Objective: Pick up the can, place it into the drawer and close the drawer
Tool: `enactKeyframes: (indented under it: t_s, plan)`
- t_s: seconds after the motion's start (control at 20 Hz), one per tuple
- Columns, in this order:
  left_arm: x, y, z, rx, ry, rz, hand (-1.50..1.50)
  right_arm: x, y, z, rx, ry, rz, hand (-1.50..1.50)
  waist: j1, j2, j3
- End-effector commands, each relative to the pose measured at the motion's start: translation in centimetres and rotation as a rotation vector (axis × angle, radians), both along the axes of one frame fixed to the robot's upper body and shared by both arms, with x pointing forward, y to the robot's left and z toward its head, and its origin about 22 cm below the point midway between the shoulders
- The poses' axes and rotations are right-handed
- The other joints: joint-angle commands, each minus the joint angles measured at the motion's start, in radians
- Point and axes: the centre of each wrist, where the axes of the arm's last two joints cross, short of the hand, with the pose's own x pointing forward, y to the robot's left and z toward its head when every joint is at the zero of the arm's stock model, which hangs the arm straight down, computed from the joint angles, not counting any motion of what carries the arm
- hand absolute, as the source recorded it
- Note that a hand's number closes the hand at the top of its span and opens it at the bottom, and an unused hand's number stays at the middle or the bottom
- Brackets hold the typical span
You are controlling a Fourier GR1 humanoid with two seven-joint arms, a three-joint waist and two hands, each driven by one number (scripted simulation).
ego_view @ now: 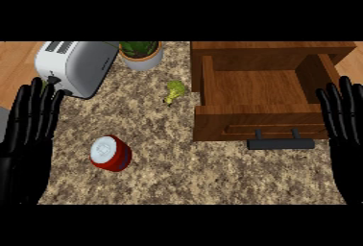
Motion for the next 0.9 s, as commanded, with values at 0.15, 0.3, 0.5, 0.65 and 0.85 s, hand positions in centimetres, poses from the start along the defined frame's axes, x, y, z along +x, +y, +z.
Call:
enactKeyframes:
  t_s: [0.15,0.3,0.5,0.65,0.85]
  plan:
    - [-4.0,1.9,0.5,-0.010,-0.010,-0.067,-1.50,-0.7,1.2,1.0,0.042,-0.015,-0.037,-1.50,0.022,-0.003,-0.004]
    - [-4.7,2.9,-4.0,-0.071,0.340,0.090,-1.50,-1.1,-1.7,-2.4,0.082,0.241,-0.181,-1.50,0.028,0.006,-0.004]
    - [-5.5,4.5,-1.4,-0.095,0.378,0.097,-1.50,-0.6,-1.4,-2.3,0.070,0.269,-0.198,-1.50,0.024,-0.001,-0.003]
    - [-6.1,5.6,0.5,-0.090,0.384,0.090,-1.50,0.0,-1.8,-0.2,0.067,0.267,-0.185,-1.50,0.020,-0.002,-0.003]
    - [-5.8,7.8,1.3,-0.111,0.357,0.097,-1.50,-1.5,-2.6,-2.3,0.075,0.270,-0.205,-1.50,0.018,-0.002,-0.003]
